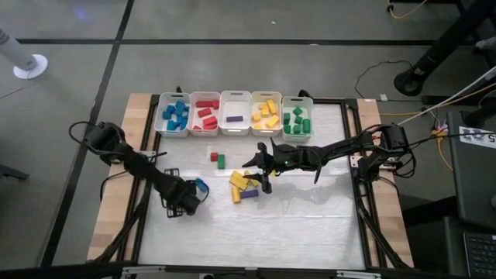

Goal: Sort blocks
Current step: Put the blue block into the left white bin

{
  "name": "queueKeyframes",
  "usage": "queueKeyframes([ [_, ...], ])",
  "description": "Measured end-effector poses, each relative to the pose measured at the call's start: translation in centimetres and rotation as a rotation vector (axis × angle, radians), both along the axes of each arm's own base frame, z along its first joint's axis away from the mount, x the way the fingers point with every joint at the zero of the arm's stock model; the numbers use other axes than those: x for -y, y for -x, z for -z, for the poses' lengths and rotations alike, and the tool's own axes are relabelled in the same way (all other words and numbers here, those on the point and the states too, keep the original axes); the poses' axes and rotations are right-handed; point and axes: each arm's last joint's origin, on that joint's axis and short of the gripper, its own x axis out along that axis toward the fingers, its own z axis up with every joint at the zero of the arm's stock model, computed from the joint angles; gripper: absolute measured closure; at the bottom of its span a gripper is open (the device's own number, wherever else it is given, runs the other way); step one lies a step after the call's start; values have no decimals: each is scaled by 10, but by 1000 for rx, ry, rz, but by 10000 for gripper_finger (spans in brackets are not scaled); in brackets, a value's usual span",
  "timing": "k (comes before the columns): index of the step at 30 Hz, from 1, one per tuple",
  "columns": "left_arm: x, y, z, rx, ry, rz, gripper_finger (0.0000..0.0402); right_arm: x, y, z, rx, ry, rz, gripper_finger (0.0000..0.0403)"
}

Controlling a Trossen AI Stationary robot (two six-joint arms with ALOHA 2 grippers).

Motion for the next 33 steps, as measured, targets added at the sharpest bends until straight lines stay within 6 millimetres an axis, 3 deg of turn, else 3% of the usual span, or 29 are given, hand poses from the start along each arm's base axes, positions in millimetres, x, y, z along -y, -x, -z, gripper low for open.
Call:
queueKeyframes([
  [9, -16, 0, 12, -14, 26, -67, 203, 0, 0, 0, 0, 0, 0, 214],
  [16, -22, -16, 3, 38, -1, -136, 282, 0, 0, 0, 2, 17, -6, 214],
  [24, -45, -48, -22, 201, -34, -234, 292, 0, 0, 1, -7, 24, -11, 214],
  [29, -62, -63, -50, 301, -26, -203, 292, 0, 2, 5, -57, 22, -3, 214],
  [33, -84, -66, -77, 414, -127, -184, 292, 1, 3, 7, -86, -13, 49, 214],
])
